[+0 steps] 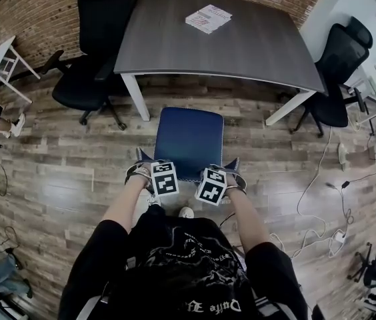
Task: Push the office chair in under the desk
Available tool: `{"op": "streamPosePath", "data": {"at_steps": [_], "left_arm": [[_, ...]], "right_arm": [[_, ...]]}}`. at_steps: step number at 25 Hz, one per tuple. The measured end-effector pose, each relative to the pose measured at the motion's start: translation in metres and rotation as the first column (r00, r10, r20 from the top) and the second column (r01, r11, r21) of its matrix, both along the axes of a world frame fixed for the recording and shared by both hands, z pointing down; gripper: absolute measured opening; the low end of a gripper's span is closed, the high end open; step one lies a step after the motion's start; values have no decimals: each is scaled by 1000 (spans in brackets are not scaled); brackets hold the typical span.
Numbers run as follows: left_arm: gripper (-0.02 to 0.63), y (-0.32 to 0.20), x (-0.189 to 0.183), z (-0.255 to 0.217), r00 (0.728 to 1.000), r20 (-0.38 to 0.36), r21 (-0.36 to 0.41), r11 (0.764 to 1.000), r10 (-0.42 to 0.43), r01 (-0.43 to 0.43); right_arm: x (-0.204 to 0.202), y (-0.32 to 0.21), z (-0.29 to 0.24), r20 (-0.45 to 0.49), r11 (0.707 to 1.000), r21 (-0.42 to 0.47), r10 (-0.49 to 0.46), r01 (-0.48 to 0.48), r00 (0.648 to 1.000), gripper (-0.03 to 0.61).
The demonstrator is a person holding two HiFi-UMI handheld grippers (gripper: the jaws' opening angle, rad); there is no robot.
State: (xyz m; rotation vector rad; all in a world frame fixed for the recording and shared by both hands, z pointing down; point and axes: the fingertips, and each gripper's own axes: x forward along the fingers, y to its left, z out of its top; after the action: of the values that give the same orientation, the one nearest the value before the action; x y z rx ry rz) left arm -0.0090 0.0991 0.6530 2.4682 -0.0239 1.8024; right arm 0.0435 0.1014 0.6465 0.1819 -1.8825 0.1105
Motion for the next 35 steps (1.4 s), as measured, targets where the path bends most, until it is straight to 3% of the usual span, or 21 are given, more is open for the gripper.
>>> {"op": "streamPosePath", "data": {"at_steps": [11,35], "left_arm": [[86,-14,14,-1,999,-1,21,999,-50,50],[86,-60,16,4,1000,10,6,1000,-23,23]], "right_arm": [[14,-14,-2,3,999,17,-36,35,999,86],[16,-63,3,0,1000,7,-29,29,1000,86]]}}
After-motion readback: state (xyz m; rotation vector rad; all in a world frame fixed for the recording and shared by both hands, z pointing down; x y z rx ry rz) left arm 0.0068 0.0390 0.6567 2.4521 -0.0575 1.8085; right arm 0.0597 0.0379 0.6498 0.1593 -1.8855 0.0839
